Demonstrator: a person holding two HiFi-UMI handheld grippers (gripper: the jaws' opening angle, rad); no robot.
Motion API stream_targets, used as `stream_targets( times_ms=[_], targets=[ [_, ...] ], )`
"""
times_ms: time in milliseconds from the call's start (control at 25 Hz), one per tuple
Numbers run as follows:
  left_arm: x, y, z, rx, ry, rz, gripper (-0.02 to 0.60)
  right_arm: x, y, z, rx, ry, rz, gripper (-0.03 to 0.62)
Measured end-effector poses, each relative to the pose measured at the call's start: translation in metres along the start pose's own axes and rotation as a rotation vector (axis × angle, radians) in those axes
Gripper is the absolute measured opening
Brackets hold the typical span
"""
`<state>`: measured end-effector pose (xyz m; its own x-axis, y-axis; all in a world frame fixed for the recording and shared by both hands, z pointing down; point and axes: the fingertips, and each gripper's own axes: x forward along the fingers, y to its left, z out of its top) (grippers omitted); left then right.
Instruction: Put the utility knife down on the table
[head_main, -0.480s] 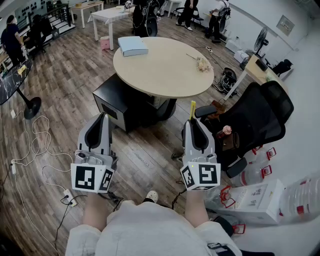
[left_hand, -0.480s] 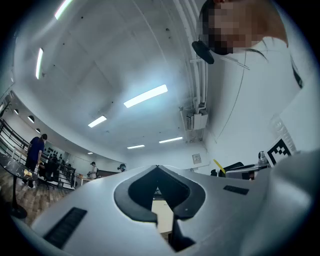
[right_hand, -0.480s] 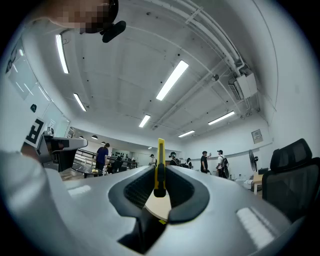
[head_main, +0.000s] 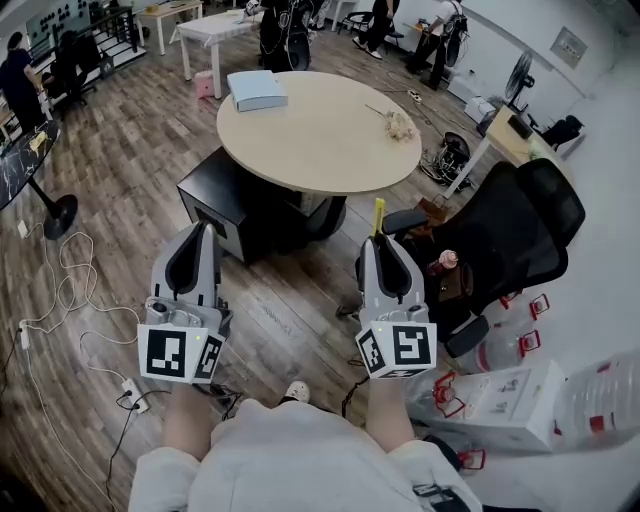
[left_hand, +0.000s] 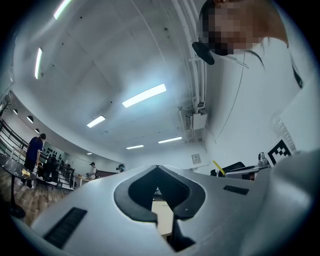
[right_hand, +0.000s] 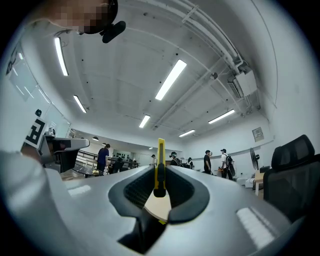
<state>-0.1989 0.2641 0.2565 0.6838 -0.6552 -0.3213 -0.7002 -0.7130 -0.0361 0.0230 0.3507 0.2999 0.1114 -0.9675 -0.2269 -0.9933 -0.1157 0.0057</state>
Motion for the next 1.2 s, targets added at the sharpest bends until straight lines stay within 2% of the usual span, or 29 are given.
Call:
stream_targets(
  times_ms=[440,760,1200],
  targets=[
    [0.018,-0.037,-0.009,0.004,-0.020,0.000,0.008,-0.005,-0.040,-0.010,0.011,0.004,0.009,0.074],
    [0.046,-0.047,-0.021,0.000,-0.012,-0.032,0.008,0.007,-0.055,-0.017,0.009,0.014,0.009,0.074],
    [0.119,-0.009,-0.042,-0.002,-0.023,-0.059,0.008,0.086,-0.074,-0.030,0.004,0.002,-0.023,0.074]
  ],
)
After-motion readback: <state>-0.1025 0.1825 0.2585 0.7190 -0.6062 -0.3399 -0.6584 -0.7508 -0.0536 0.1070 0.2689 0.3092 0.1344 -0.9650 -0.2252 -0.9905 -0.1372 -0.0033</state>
